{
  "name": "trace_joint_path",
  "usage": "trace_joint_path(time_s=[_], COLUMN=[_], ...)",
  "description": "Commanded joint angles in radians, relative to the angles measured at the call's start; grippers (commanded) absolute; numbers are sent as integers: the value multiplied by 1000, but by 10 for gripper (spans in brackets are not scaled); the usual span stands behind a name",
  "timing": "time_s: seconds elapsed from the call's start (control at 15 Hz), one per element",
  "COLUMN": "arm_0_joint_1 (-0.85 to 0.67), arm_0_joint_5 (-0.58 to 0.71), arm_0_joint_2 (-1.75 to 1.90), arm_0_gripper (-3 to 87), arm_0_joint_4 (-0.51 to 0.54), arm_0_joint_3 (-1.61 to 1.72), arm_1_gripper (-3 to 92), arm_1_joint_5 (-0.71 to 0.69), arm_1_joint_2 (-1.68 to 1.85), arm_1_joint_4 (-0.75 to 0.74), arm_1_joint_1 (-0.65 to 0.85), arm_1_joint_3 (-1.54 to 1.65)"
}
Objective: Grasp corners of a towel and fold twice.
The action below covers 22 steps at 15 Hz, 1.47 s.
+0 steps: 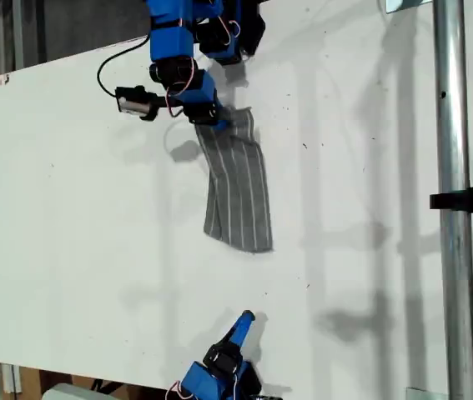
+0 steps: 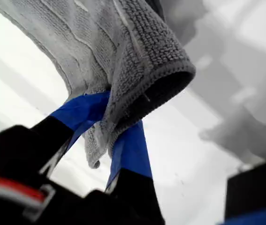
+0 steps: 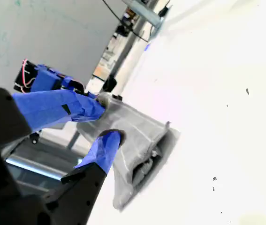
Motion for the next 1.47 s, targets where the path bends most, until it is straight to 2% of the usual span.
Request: trace_joint_path(time_s=[0.0,0.07,0.2,0.27,0.4,0.6,0.73,0.93,1.13,1.2,1.27,1.4], arm_0_joint_1=[-8,-8,-8,-5,2,-6,-8,-12,-9,-9,-11,-15], arm_0_joint_5=[6,6,5,-2,-12,-9,-9,-2,-3,-8,-9,-2], arm_0_joint_2=[8,8,8,8,8,8,8,8,8,8,8,9], arm_0_gripper=[78,78,78,78,77,77,77,77,76,76,75,73], arm_0_joint_4=[5,3,3,3,3,5,5,3,2,3,3,-8], arm_0_joint_3=[-43,-41,-43,-44,-43,-40,-38,-35,-28,-21,-17,0], arm_1_gripper=[-2,-2,-2,-2,-2,8,373,127,120,52,6,-2], arm_1_joint_5=[66,31,-104,-143,-189,-229,-328,-379,-411,-425,-400,-279], arm_1_joint_2=[29,-15,-130,-207,-351,-459,-408,-236,3,146,313,690], arm_1_joint_4=[313,219,-179,-319,-520,-719,-845,-805,-657,-635,-569,-390], arm_1_joint_1=[-71,-86,-74,-69,-55,-37,-40,31,117,133,141,120], arm_1_joint_3=[-161,-201,-216,-242,-282,-295,-295,-287,-230,-138,-29,215])
